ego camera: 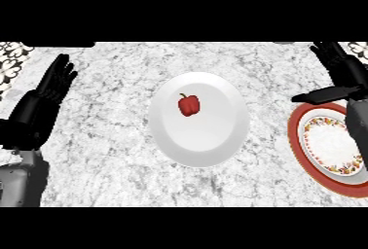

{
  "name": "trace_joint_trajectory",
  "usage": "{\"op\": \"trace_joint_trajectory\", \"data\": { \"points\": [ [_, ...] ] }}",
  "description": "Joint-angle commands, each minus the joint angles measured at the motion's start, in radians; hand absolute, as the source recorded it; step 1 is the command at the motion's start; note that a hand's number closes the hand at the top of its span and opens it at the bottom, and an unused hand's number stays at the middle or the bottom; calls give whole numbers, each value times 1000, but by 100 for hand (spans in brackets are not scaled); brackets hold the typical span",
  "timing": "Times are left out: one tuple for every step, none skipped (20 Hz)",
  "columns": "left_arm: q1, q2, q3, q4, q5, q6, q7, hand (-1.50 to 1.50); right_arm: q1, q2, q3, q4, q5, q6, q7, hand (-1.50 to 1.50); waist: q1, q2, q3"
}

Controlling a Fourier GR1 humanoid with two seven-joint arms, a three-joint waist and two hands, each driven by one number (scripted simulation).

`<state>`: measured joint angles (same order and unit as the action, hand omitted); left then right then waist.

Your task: Pick the bell pepper from the plate and place it in the plate

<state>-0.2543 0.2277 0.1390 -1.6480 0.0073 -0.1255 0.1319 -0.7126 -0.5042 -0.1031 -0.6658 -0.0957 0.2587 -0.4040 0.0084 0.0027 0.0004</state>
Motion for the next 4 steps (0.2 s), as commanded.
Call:
{"op": "trace_joint_trajectory", "data": {
  "points": [
    [2,-28,-32,15,-40,17,-27,0,-16,-32,-26,102,39,31,-111,-150,3,2,0],
    [-68,-10,-6,22,-12,21,35,0,-44,-92,-31,116,36,87,-95,-150,3,3,0],
    [-84,-52,-43,119,-79,62,-51,0,-25,-27,-21,63,45,6,-83,-150,-5,1,0],
    [13,-16,-13,21,-23,2,-34,0,2,-61,-29,64,57,19,-108,-150,0,-1,0]
  ]
}}
